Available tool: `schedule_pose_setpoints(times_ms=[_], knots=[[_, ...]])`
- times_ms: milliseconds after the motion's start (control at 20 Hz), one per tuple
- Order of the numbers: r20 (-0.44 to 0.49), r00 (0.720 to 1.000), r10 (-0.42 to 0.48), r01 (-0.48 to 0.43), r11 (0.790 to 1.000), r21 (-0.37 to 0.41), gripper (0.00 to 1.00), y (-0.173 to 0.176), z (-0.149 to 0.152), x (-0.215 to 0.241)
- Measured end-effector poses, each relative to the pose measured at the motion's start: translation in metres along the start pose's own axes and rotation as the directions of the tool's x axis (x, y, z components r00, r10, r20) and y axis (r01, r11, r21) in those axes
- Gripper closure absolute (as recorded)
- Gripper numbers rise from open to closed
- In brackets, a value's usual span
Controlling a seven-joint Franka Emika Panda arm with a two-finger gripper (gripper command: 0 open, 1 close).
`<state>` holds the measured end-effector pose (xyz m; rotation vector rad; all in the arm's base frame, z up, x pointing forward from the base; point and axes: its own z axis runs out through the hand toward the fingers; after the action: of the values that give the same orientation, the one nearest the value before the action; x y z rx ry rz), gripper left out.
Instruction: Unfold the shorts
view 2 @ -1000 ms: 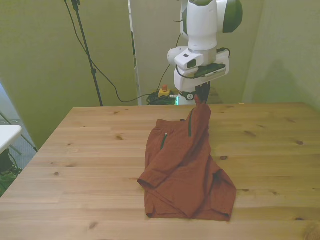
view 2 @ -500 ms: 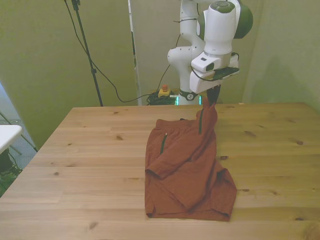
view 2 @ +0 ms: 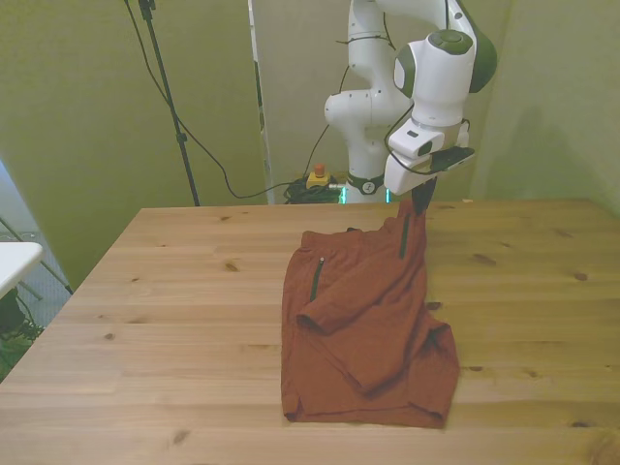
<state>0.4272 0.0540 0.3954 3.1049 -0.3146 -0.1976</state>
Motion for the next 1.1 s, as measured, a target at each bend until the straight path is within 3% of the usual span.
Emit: schedule_pose_setpoints(times_ms=[450, 800, 950, 1100], knots=[[-0.010, 1.000, -0.024, 0.024, 1.000, 0.002, 0.00, -0.022, 0.000, 0.009], [-0.004, 1.000, 0.013, -0.013, 0.998, 0.065, 0.00, -0.052, -0.010, 0.035], [-0.023, 0.995, 0.094, -0.091, 0.991, 0.094, 0.00, -0.061, -0.012, 0.050], [-0.058, 0.971, 0.233, -0.223, 0.965, 0.136, 0.00, -0.064, -0.025, 0.069]])
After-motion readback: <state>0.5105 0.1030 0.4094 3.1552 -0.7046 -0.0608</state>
